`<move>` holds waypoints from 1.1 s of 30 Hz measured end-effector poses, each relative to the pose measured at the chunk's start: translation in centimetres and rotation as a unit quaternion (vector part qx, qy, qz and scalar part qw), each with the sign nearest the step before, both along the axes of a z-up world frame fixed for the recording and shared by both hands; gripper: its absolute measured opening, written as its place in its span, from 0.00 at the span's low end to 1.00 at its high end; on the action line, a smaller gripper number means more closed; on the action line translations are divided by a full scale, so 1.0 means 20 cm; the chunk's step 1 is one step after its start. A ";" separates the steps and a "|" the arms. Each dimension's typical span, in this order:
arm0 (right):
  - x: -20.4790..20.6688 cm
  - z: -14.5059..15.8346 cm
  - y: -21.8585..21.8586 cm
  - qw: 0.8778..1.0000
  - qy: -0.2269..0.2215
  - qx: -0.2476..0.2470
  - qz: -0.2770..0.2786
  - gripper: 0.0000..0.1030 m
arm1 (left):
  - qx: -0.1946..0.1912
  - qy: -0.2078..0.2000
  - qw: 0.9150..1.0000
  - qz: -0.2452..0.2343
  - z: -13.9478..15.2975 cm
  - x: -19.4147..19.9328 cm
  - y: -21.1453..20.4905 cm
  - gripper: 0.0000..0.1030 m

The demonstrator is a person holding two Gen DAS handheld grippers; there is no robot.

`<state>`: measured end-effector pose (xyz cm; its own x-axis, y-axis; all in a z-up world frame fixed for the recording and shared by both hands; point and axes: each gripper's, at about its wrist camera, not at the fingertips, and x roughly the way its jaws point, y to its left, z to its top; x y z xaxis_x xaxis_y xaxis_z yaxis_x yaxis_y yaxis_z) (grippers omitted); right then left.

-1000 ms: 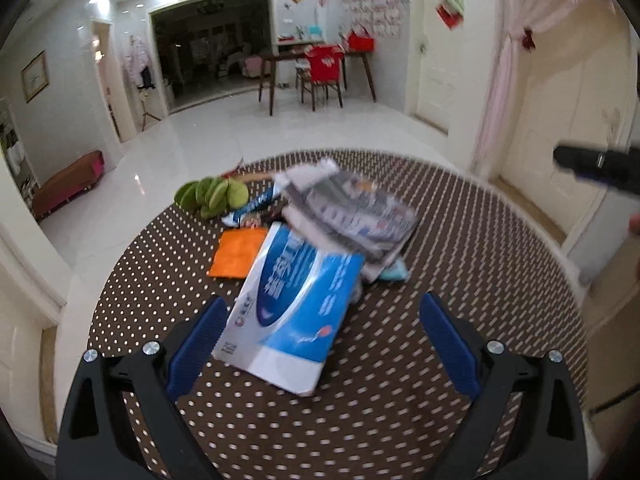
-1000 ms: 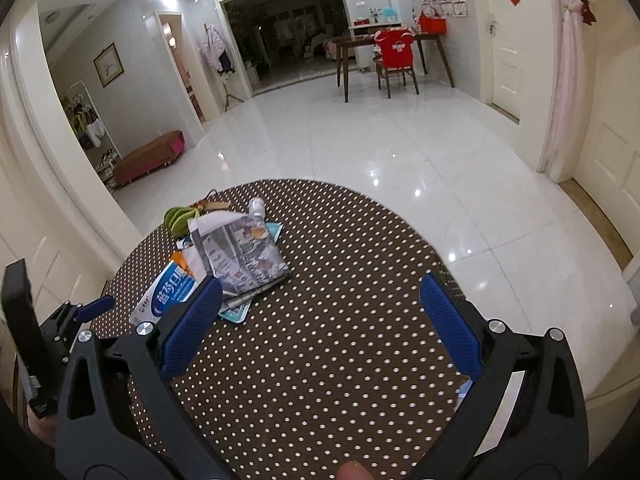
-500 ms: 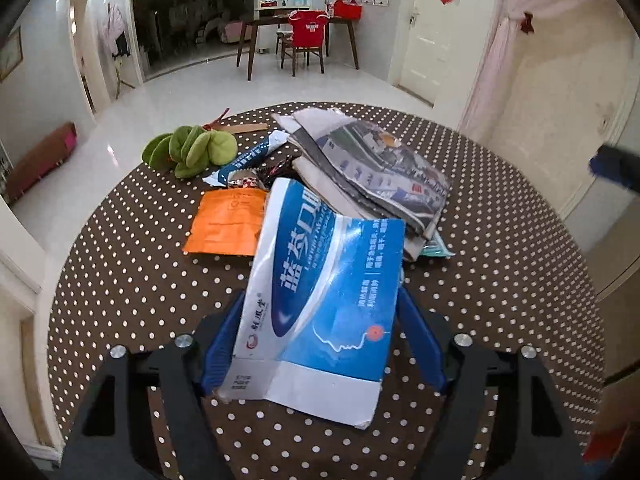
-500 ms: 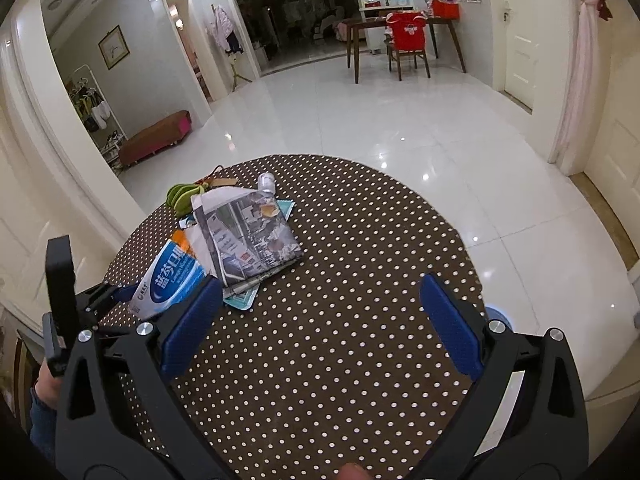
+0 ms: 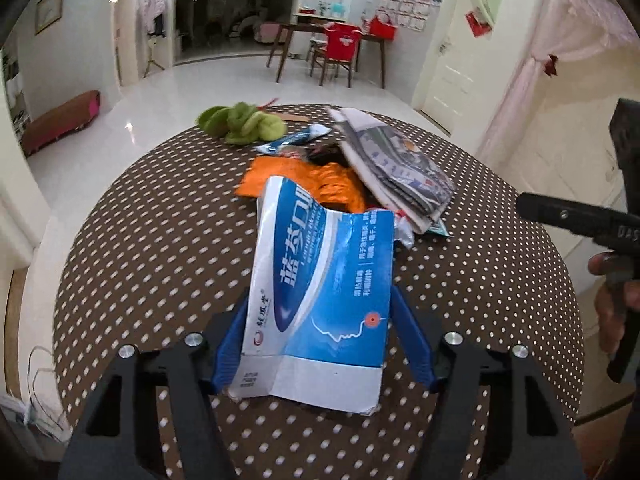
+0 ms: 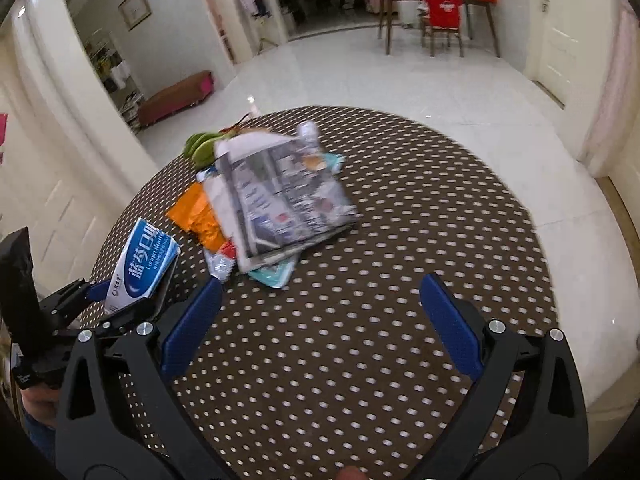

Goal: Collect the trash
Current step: 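Grasp the blue-white toothpaste box with the left tool while the right tool grasps a small wrapper, then carry both items to the blue wastebasket and open both tools to drop them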

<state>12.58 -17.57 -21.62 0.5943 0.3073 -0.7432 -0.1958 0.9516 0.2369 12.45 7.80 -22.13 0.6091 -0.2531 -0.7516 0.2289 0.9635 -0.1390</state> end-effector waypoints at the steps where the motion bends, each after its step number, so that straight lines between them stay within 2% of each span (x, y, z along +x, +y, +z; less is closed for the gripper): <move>1: 0.01 -0.01 0.03 1.000 0.001 0.000 0.012 0.94 | 0.000 -0.002 1.000 0.007 0.00 -0.01 0.02 0.64; 4: 0.04 -0.03 0.16 0.998 0.001 0.009 0.061 0.94 | -0.004 -0.007 0.999 0.043 0.02 -0.06 0.10 0.64; 6: 0.07 -0.06 0.26 0.996 0.006 0.020 0.084 0.89 | -0.008 -0.009 0.998 0.064 0.02 -0.08 0.15 0.64; 8: 0.10 -0.09 0.33 0.995 0.016 0.027 0.097 0.68 | -0.014 -0.009 0.997 0.077 0.02 -0.09 0.18 0.64; 10: 0.13 -0.14 0.40 0.995 0.029 0.024 0.098 0.61 | -0.022 -0.006 0.996 0.088 0.02 -0.11 0.21 0.64; 12: 0.17 -0.18 0.44 0.996 0.033 0.020 0.085 0.60 | -0.030 -0.002 0.995 0.093 0.02 -0.12 0.22 0.64; 13: 0.18 -0.19 0.44 0.996 0.031 0.020 0.080 0.56 | -0.031 -0.002 0.995 0.094 0.02 -0.13 0.22 0.64; 15: 0.20 -0.20 0.46 0.997 0.027 0.012 0.071 0.44 | -0.032 0.000 0.995 0.095 0.01 -0.14 0.22 0.64; 16: 0.21 -0.21 0.48 0.997 0.024 0.003 0.068 0.30 | -0.033 0.001 0.995 0.095 0.01 -0.15 0.22 0.64; 17: 0.22 -0.22 0.50 0.997 0.021 -0.009 0.067 0.27 | -0.034 0.002 0.995 0.095 0.00 -0.15 0.22 0.64; 19: 0.20 -0.23 0.53 0.997 0.007 -0.031 0.077 0.23 | -0.034 0.003 0.995 0.095 0.00 -0.15 0.21 0.64; 23: 0.11 -0.23 0.53 0.994 0.009 -0.037 0.106 0.19 | -0.038 0.005 0.995 0.094 0.00 -0.15 0.20 0.64; 27: -0.02 -0.24 0.44 0.993 0.018 -0.021 0.112 0.18 | -0.039 0.003 0.995 0.086 0.01 -0.14 0.16 0.64; 33: -0.17 -0.23 0.21 0.996 0.023 0.015 0.089 0.18 | -0.040 0.001 0.997 0.067 0.03 -0.14 0.05 0.64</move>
<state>9.25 -13.27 -26.26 0.4941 0.4269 -0.7574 -0.3498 0.8951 0.2763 9.72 8.76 -21.46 0.6402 -0.2286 -0.7334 0.0992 0.9713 -0.2162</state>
